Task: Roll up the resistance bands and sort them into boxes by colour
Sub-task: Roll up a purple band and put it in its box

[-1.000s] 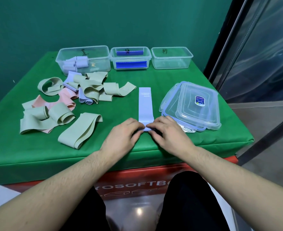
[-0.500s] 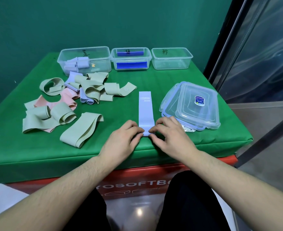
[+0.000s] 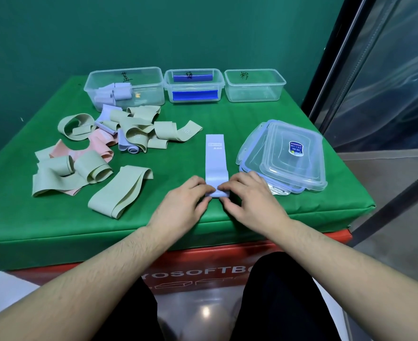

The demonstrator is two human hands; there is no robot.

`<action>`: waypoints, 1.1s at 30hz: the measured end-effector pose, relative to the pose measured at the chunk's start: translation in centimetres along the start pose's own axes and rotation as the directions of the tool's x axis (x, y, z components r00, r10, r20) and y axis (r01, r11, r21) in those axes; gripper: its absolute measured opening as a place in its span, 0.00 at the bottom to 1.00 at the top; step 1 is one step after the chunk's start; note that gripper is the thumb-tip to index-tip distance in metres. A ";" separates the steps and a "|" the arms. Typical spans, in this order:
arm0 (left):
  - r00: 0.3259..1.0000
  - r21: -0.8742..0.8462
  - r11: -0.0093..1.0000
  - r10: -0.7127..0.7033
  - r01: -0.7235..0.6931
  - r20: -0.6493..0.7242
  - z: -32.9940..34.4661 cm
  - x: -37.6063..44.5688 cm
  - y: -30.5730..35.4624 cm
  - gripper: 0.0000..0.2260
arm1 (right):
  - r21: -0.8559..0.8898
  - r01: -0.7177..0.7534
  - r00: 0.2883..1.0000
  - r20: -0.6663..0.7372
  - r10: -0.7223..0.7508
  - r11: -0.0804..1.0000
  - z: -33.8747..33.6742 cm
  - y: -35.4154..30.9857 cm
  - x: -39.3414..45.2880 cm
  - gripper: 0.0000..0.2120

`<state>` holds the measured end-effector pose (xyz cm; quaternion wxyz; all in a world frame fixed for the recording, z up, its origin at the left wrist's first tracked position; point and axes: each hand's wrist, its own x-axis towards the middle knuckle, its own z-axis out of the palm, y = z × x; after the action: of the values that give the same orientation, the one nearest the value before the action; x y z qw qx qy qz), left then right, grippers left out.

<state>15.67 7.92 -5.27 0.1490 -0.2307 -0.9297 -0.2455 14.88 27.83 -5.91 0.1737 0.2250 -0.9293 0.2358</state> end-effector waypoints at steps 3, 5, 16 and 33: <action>1.000 0.000 1.000 -0.015 0.015 0.009 0.0 0.3 -0.1 0.10 | 0.015 0.018 1.000 -0.004 -0.018 1.000 0.0 0.1 0.1 0.09; 1.000 -0.007 1.000 -0.014 0.014 0.010 -0.1 0.4 -0.1 0.10 | 0.031 0.017 1.000 0.003 -0.017 0.999 0.1 0.2 0.3 0.06; 1.000 0.026 1.000 -0.003 0.003 -0.011 0.0 0.9 0.1 0.10 | -0.002 -0.020 1.000 0.001 0.020 1.000 0.1 0.4 1.2 0.11; 0.999 0.158 0.987 -0.035 0.032 0.017 0.2 2.3 -0.1 0.11 | -0.051 -0.020 0.999 0.036 0.021 0.999 0.5 1.1 1.9 0.13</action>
<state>13.65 8.74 -4.54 0.1533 -0.2051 -0.9513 -0.1715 12.63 27.79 -5.84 0.1601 0.2152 -0.9402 0.2101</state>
